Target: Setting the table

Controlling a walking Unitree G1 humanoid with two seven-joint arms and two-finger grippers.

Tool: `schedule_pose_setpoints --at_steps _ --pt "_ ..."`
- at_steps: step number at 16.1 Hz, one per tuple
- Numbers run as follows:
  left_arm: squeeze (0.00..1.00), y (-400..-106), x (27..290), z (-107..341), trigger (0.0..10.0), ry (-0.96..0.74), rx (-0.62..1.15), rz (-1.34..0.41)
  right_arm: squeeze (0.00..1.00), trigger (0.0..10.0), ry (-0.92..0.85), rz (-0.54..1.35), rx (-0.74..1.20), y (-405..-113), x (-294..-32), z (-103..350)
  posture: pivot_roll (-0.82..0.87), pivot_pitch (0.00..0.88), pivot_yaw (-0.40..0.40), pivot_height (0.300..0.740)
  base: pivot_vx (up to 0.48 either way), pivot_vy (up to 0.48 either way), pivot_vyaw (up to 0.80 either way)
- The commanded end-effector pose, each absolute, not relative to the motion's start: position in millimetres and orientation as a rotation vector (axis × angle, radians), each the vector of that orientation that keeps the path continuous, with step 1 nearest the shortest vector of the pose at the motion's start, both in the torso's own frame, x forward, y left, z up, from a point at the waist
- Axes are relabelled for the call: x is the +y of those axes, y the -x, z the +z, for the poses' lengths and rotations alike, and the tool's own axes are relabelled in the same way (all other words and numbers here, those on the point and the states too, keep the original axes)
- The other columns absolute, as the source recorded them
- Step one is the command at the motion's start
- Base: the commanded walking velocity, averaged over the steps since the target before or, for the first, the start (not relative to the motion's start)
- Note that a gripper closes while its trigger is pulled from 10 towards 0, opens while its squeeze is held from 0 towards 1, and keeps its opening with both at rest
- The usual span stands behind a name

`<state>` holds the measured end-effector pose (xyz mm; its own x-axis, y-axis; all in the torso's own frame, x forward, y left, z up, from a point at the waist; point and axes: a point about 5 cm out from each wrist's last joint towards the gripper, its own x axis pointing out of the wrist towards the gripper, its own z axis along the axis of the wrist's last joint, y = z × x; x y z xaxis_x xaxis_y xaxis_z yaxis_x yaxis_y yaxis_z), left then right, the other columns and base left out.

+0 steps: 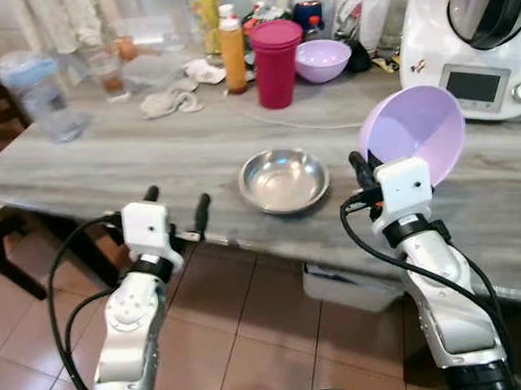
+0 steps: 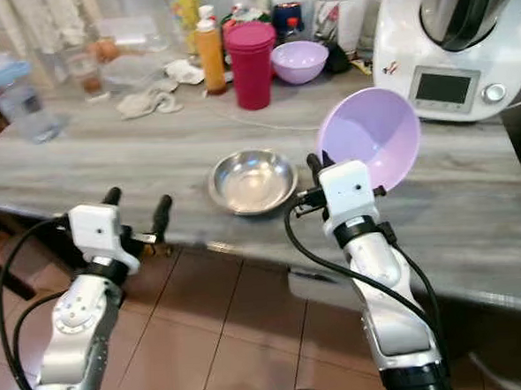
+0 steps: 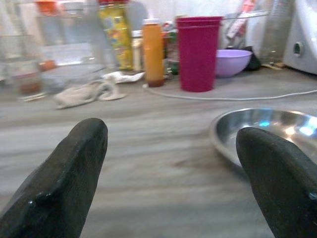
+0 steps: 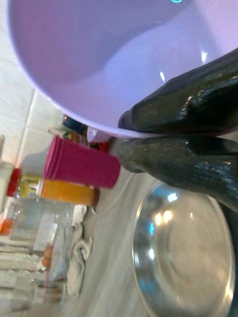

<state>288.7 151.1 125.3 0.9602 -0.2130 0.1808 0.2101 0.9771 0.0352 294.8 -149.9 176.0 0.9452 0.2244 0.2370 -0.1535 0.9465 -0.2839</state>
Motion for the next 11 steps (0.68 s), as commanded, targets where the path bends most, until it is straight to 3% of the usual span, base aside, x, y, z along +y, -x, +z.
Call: schedule_pose_setpoints --at_steps 1,3,9,11 --pt "0.0 -288 150 126 10.0 -0.017 -0.186 -0.226 0.0 10.0 0.27 0.177 -0.285 -295 -154 180 -0.2 0.088 0.023 0.74 0.375 0.0 0.0" --pt "0.0 -288 150 127 10.0 -0.013 -0.19 -0.226 0.0 10.0 0.272 0.179 -0.286 -295 -154 180 -0.2 0.089 0.022 0.74 0.368 0.0 0.0" --pt "0.0 -277 152 123 10.0 -0.059 -0.188 -0.296 0.0 10.0 0.297 0.229 -0.288 -299 -154 184 -0.19 0.09 0.014 0.74 0.0 0.0 0.0" --pt "0.0 -268 155 118 10.0 -0.122 -0.177 -0.341 0.0 10.0 0.306 0.341 -0.295 -303 -147 189 -0.19 0.096 0.01 0.74 0.0 0.0 0.0"
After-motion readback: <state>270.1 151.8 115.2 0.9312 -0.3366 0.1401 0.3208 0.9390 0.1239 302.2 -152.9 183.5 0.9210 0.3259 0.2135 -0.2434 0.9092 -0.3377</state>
